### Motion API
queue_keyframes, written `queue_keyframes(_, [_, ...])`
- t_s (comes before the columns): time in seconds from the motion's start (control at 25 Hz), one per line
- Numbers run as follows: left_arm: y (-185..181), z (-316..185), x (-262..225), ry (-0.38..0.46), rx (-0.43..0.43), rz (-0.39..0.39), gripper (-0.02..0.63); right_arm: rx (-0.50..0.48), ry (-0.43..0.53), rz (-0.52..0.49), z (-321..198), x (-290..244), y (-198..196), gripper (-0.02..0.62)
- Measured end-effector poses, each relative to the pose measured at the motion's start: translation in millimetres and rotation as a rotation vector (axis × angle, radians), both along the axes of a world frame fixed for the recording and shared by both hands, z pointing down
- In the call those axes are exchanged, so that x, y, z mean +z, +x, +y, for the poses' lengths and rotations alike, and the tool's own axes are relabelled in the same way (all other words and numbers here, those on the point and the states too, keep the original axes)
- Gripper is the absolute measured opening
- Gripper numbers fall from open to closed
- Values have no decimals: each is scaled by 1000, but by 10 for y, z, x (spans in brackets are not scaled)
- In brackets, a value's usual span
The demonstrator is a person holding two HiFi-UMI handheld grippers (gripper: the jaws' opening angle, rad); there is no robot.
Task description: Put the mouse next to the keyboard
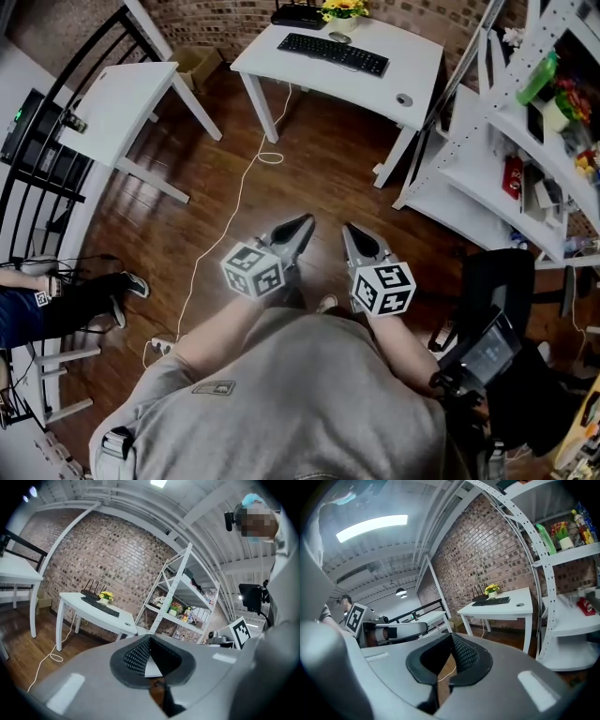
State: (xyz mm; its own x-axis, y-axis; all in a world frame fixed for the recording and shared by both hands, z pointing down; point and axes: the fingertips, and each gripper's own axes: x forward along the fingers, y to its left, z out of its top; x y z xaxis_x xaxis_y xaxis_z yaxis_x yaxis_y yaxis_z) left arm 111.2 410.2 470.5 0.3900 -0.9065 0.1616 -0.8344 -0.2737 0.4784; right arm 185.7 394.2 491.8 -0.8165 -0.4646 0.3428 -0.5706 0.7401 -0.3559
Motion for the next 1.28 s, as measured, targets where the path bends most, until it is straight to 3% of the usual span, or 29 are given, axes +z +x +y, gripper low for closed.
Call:
queue_keyframes(0.24, [-171, -493, 81, 23, 16, 9, -8, 23, 6, 6, -486, 116, -161, 11])
queue_keyframes(0.88, [-1366, -1833, 57, 8, 174, 36, -8, 187, 12, 35, -1767, -1, -1371, 12])
queue_keyframes(1.28, [-1711, -2321, 116, 4, 195, 46, -6, 225, 30, 60, -2231, 29, -1615, 11])
